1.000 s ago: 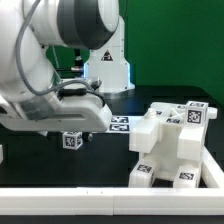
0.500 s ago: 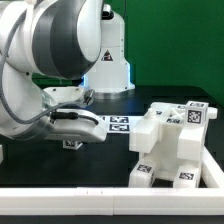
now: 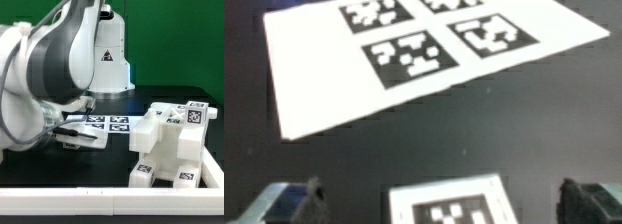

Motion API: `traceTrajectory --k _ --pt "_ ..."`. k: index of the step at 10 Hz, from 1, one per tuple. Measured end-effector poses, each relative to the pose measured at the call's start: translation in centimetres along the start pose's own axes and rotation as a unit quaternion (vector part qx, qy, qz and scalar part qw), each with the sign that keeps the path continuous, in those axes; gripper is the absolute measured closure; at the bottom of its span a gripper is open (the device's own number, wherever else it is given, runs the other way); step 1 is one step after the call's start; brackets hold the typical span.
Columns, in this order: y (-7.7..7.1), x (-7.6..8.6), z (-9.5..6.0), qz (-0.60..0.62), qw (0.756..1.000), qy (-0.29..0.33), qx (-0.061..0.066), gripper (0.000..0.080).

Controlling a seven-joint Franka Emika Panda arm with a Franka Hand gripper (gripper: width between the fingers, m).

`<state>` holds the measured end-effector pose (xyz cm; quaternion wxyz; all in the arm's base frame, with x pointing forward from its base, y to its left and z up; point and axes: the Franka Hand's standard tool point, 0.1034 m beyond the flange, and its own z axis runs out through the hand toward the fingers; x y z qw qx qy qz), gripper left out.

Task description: Assemble chair

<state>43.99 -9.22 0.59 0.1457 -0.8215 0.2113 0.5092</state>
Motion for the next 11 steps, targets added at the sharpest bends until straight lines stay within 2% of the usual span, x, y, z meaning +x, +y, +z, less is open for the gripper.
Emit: traceTrajectory --k 3,5,8,10,11 --pt "0.1 0.0 0.1 0.001 1.000 -0.001 0.000 0.0522" --pt "-0.3 -0.1 -0.4 -0.003 1.000 0.010 -0.002 0.0522" --pt "-4.9 -5.1 -4.3 -0.038 0.995 0.091 -0.011 0.0522" --pt "-8.4 -8.5 -7.2 -0.070 0.979 0.192 -0.012 0.0522" --pt "-9.8 -9.9 -7.9 -0.088 0.968 0.233 -0.017 0.0521"
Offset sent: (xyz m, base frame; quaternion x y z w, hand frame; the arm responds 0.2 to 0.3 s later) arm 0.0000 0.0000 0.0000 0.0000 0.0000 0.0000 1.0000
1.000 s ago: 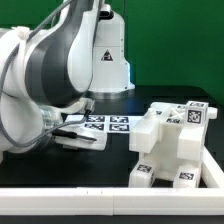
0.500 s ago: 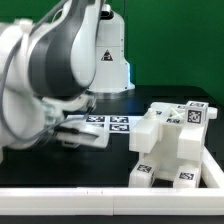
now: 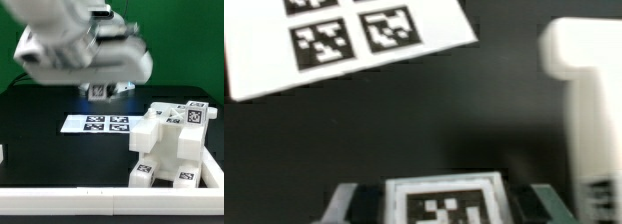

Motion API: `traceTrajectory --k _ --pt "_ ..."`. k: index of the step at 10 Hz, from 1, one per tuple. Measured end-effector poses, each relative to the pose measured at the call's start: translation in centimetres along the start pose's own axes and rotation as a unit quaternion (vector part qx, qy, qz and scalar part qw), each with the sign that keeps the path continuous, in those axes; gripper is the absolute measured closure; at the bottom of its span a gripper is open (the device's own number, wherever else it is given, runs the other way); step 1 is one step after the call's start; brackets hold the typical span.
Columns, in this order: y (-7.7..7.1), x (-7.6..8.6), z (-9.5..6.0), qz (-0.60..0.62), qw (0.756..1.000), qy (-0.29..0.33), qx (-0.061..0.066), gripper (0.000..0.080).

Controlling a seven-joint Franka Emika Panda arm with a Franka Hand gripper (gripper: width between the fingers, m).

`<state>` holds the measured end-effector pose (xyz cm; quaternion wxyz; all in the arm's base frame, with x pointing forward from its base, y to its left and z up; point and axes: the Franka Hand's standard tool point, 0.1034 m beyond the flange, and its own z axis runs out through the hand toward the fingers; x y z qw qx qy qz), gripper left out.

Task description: Assemble chair

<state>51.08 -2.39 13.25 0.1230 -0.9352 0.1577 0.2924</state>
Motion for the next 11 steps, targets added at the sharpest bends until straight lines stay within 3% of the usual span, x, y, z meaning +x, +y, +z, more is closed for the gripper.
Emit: traceTrajectory --k 2,4,5,7,8,10,11 --pt "0.1 0.2 0.5 -0.009 0.996 0.087 -0.001 0.0521" --pt "-0.4 1.1 -0.2 -0.012 0.988 0.154 -0.004 0.0521" --pt "-2.2 1.1 -1.1 -0.022 0.978 0.205 -0.011 0.0521" --pt "-6.8 1.3 -3.1 -0.053 0.948 0.314 -0.008 0.0521" --pt "-7.8 1.8 -3.1 -0.065 0.930 0.362 -0.011 0.0521" --pt "-7.3 1.7 -2.0 -0.071 0.901 0.428 -0.018 0.0521" --pt "-7.4 1.9 -2.3 -0.073 0.889 0.451 -0.019 0.0521"
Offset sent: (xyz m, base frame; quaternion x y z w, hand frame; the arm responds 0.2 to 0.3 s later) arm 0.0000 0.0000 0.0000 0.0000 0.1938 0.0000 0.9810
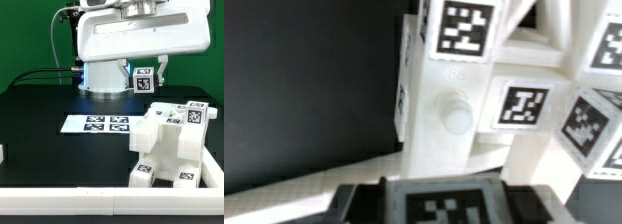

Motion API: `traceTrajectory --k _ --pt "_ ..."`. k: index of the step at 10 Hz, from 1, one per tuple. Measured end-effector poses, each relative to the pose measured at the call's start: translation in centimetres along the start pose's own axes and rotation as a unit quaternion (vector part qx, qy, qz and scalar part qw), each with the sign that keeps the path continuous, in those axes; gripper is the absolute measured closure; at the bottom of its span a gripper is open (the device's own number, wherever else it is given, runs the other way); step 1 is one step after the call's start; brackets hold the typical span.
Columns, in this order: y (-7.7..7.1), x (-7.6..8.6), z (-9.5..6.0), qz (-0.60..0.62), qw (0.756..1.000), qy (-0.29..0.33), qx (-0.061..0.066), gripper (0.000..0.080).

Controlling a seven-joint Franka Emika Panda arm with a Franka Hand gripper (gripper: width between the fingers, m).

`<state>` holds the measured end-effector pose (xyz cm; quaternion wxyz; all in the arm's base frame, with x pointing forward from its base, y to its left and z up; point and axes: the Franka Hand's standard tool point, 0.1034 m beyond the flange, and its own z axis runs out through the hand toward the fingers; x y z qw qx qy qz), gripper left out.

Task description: Assemble chair

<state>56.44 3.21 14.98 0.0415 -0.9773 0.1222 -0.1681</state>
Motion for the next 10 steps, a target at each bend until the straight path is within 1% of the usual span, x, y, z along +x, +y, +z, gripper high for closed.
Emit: traceTrajectory --k 1,2,3,4,7,10 --pt "0.0 -0.3 0.1 -0.004 1.000 0.020 -0.002 0.0520" --pt "-0.4 -1.6 0.7 -0.012 1.000 0.017 -0.004 0.0520" --pt "-0.9 -1.7 1.0 -0.020 0.999 0.025 -0.004 0.0520" --pt "-1.1 -1.7 1.4 -0.024 0.999 0.035 -0.006 0.0520" --pt "-0.5 -2.1 2.7 -0.030 0.999 0.042 -0.015 0.0520" --pt "-0.6 -2.3 3.1 -0.033 0.998 0.045 -0.016 0.0520"
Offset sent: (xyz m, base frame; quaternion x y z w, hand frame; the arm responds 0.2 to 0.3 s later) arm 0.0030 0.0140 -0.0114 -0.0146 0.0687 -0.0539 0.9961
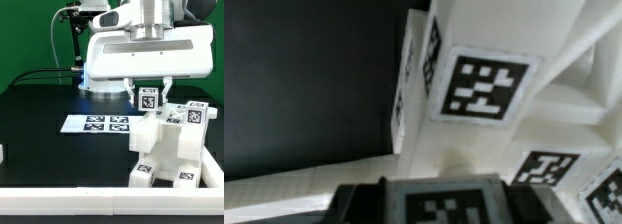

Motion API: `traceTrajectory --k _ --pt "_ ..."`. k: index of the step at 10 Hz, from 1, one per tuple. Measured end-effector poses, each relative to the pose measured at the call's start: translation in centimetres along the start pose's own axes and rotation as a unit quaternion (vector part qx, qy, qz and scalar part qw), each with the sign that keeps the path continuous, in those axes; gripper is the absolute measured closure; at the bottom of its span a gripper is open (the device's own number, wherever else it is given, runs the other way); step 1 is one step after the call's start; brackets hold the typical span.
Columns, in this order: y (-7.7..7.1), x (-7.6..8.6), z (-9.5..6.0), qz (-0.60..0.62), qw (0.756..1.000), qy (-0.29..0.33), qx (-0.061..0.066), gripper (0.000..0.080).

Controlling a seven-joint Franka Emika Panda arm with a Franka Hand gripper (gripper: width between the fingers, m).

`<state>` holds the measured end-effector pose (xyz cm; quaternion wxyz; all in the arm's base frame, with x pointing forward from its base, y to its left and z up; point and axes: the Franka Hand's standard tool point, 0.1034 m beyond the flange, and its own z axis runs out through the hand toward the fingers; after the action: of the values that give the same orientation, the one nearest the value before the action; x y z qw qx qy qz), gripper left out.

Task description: Assemble chair

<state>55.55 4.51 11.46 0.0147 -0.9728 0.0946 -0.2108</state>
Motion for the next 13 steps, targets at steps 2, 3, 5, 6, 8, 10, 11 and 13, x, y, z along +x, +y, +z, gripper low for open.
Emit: traceTrajectory --k 2,3,5,6,8,10,11,13 --pt "-0.11 0.12 0.08 -0.002 1.000 0.007 0.000 0.0520" --pt "-0.15 0.17 0.11 -0.002 1.000 0.010 0.000 0.0520" --pt "-0.18 0.24 0.15 -0.003 1.000 0.014 -0.001 0.0520" --pt "-0.56 0.06 0.20 -0.004 1.000 0.012 0.001 0.0520" --pt "-0.75 -0.12 0.34 -0.006 1.000 0.011 0.002 0.0520" --pt "-0.70 -0.27 0.52 -0.007 1.000 0.010 0.001 0.0520" --pt "-0.53 -0.34 0.66 -0.009 1.000 0.010 -0.001 0.0520" --pt "-0.38 -0.11 0.80 -0.010 1.000 0.021 -0.003 0.0520"
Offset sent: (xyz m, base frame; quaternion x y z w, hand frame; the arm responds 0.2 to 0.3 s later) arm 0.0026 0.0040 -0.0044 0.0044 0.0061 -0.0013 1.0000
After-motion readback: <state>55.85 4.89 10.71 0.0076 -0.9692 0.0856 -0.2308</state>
